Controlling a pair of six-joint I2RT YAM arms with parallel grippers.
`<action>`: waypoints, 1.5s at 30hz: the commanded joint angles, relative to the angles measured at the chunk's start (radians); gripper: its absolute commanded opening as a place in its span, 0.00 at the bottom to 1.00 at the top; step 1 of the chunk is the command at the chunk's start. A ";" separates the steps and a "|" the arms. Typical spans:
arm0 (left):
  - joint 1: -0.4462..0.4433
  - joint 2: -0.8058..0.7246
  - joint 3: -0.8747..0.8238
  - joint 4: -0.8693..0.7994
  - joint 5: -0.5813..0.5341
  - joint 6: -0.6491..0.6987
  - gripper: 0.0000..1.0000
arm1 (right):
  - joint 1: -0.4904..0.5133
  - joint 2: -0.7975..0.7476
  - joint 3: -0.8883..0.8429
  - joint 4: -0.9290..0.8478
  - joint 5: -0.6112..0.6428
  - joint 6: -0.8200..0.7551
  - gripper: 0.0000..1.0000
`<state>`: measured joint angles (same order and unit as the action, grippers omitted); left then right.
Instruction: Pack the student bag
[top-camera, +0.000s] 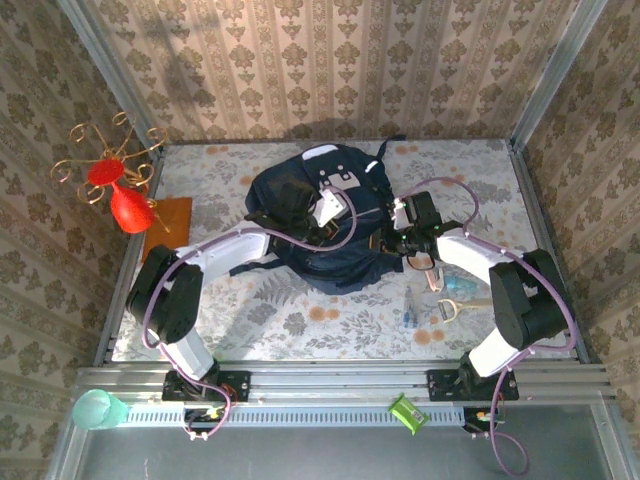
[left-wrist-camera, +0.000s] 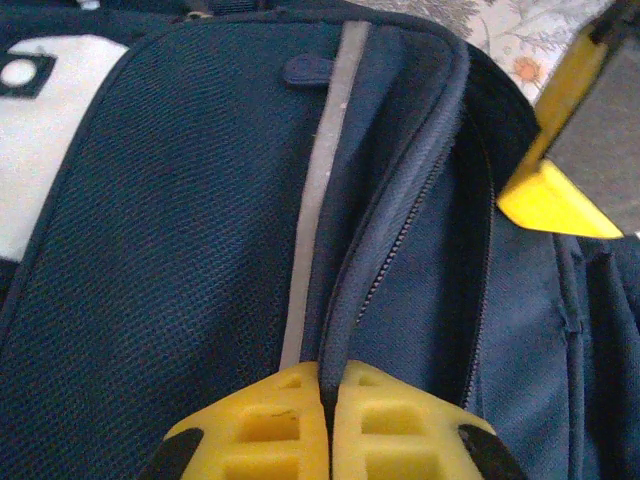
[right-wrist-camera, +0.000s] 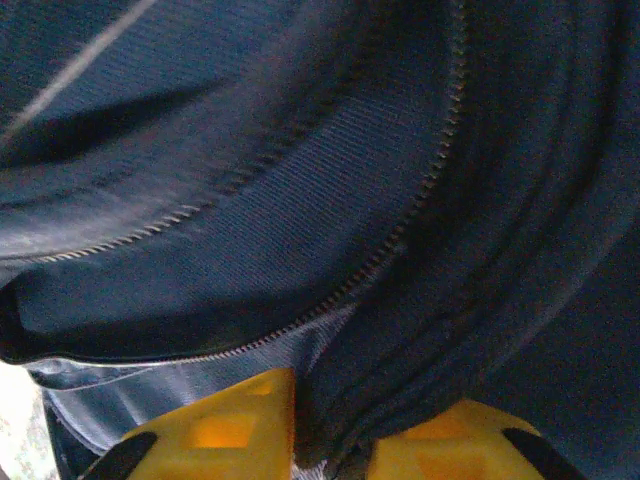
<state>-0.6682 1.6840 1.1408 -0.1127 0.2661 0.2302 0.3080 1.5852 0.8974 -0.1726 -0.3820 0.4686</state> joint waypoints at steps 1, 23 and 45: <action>0.044 -0.054 -0.003 0.026 -0.033 -0.057 0.00 | 0.009 -0.088 0.004 -0.186 0.155 -0.041 0.43; 0.076 -0.149 -0.085 0.206 0.028 -0.239 0.00 | 0.248 -0.279 -0.271 -0.396 0.570 0.259 0.81; 0.085 -0.263 -0.087 0.197 0.045 -0.441 0.00 | 0.270 -0.437 -0.145 -0.081 0.240 0.250 0.37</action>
<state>-0.5926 1.4860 1.0473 0.0380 0.2955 -0.1364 0.5625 1.1255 0.6922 -0.4191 0.0040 0.6891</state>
